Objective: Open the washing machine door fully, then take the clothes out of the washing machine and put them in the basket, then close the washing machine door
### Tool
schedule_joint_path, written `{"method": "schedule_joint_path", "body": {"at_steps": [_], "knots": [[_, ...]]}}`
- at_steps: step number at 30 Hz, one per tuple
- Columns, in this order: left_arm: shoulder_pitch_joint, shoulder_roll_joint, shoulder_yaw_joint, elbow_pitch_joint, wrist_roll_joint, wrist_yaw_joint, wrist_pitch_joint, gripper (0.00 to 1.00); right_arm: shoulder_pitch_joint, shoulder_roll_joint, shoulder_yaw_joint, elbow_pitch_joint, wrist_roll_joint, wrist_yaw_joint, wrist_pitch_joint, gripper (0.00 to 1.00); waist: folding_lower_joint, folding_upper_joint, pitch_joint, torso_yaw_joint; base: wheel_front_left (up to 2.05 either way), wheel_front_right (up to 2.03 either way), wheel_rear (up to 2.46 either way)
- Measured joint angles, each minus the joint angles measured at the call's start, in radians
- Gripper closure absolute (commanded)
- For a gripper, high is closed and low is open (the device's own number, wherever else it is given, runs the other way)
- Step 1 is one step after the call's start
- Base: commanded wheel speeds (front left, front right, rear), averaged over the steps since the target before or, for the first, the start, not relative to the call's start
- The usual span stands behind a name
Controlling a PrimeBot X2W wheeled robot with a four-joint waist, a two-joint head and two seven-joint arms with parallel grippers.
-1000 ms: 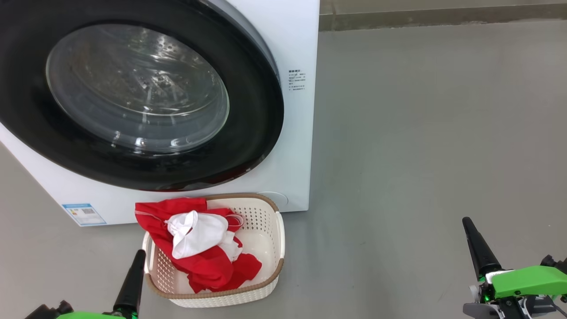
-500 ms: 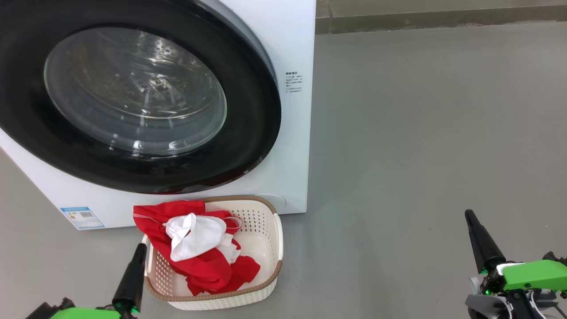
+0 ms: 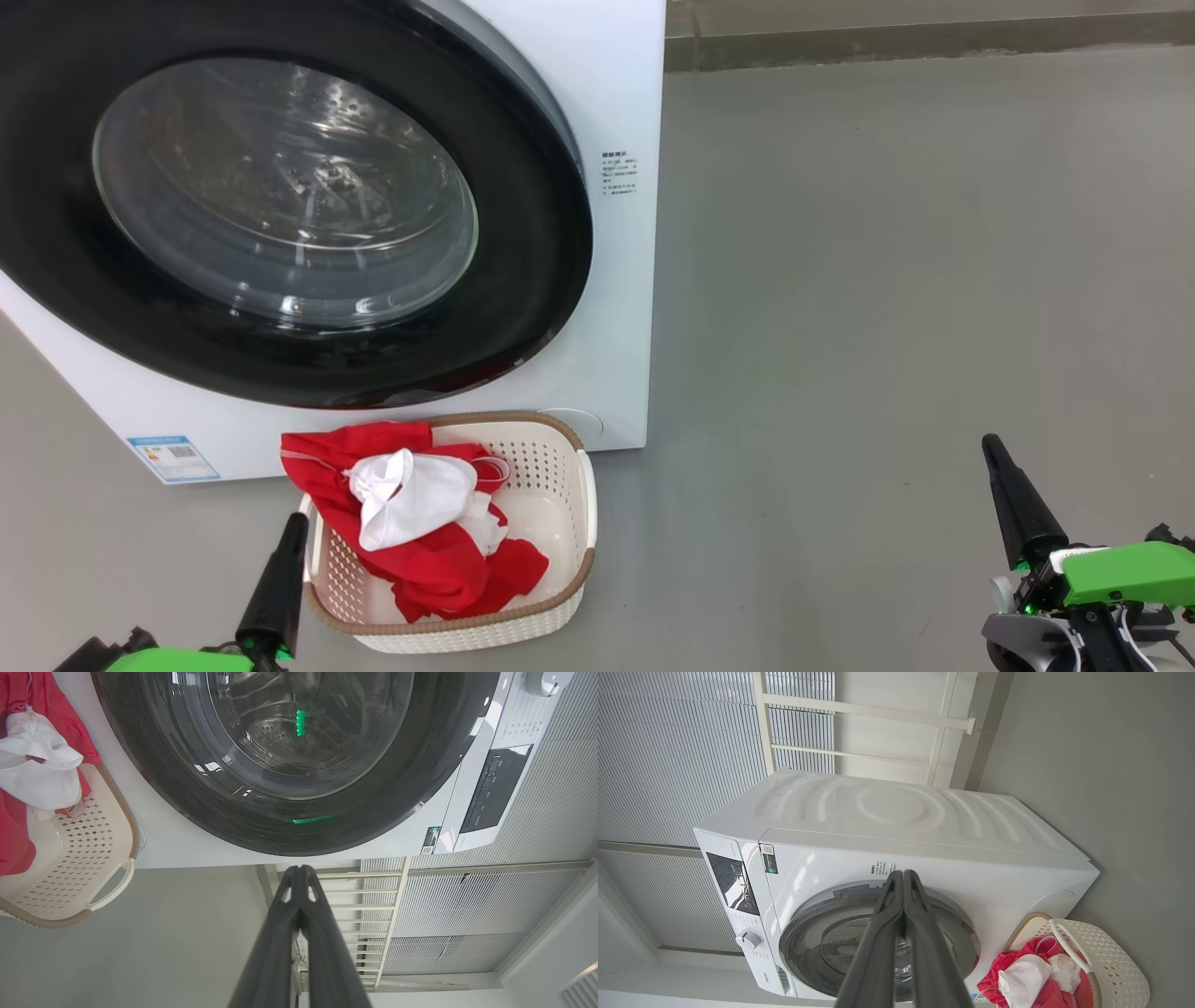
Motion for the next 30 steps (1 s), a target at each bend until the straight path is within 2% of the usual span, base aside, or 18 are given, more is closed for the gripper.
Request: {"method": "schedule_joint_path", "body": {"at_steps": [30], "knots": [[0.000,-0.002,0.003,0.000,0.000,0.000,0.005,1.00,0.000,0.002,-0.005,0.000,-0.001,0.000,0.007,1.00,0.0000,0.0000,0.000,0.000,0.00,0.00,0.00]]}}
